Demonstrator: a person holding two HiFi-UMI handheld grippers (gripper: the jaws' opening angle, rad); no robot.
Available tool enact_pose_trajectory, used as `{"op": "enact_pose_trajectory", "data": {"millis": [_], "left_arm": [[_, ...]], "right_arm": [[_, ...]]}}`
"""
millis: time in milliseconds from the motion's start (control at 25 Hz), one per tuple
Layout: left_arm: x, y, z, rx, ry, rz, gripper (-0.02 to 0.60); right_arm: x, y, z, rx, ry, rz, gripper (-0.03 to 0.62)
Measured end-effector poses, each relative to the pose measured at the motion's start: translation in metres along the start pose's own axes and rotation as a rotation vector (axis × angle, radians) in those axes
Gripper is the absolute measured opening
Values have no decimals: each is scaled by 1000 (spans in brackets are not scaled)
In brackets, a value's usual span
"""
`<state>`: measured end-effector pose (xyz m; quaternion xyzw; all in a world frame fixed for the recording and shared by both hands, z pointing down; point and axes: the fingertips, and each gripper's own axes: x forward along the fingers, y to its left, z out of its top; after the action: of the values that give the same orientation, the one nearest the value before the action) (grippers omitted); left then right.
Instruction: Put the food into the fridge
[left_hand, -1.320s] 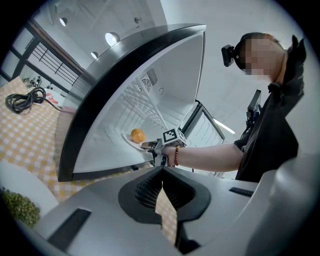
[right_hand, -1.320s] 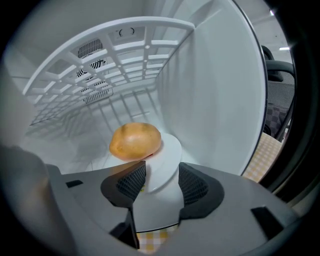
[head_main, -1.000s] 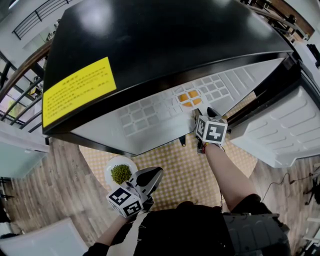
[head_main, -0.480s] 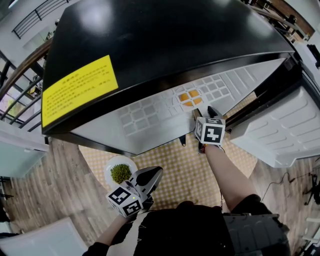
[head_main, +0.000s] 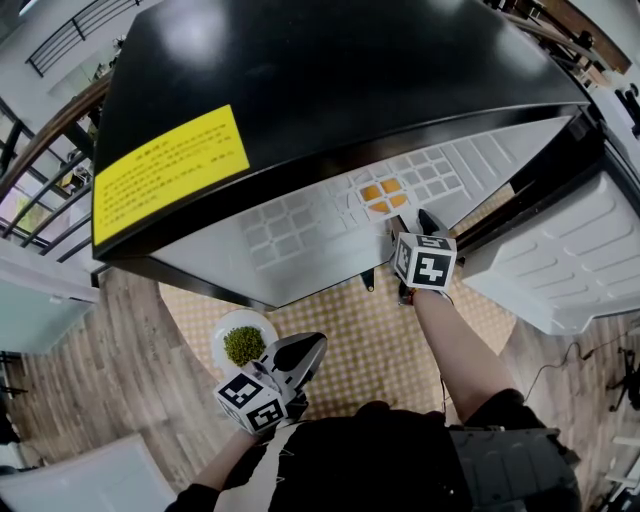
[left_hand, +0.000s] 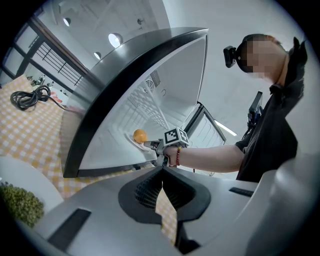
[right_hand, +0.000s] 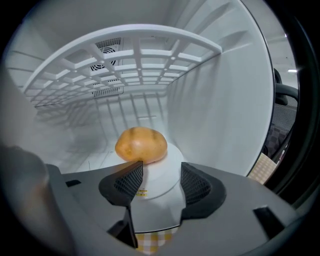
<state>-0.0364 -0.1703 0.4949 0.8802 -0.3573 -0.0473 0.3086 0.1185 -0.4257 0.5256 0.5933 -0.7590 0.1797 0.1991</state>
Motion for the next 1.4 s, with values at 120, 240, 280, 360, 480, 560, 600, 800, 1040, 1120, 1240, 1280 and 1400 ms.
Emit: {"op": "enact_pose_trajectory", "data": {"millis": [120, 240, 280, 360, 480, 560, 600, 800, 1040, 1120, 1240, 1280, 1400], "left_arm": [[-1, -1, 0, 0, -1, 2, 12], [-2, -1, -3, 10, 3, -2, 12], [-2, 0, -4, 5, 5, 1, 12], [-3, 0, -5, 2, 7, 3, 12], [-3, 0, -5, 3, 5, 2, 12], [-3, 0, -4, -5, 3, 6, 12], [-4, -1, -3, -2, 3, 5, 12], [-3, -2, -1, 7, 4, -2, 12], [3, -8, 8, 11, -4, -18, 12], [3, -9, 17, 15, -26, -15, 12], [1, -14, 25, 43, -42, -17, 12], [1, -16, 27, 50, -47, -18, 12], [-2, -30, 34, 59, -71, -33, 12]], "right_arm": [[-3, 0, 4, -8, -17, 1, 182], [-5, -2, 5, -7, -32, -6, 138], [-5, -3, 5, -2, -33, -11, 135], [-6, -6, 4, 12, -36, -22, 121], [-6, -9, 5, 26, -42, -29, 83], [-7, -10, 6, 21, -46, -30, 70], [-8, -10, 7, 17, -50, -32, 58], [-17, -12, 11, 36, -70, -24, 26], [-42, -4, 8, 64, -99, 19, 26], [-52, -3, 6, 60, -107, 27, 26], [-70, -3, 1, 64, -113, 33, 20], [-76, -3, -1, 63, -114, 33, 20], [-96, -2, -4, 64, -116, 38, 20]]}}
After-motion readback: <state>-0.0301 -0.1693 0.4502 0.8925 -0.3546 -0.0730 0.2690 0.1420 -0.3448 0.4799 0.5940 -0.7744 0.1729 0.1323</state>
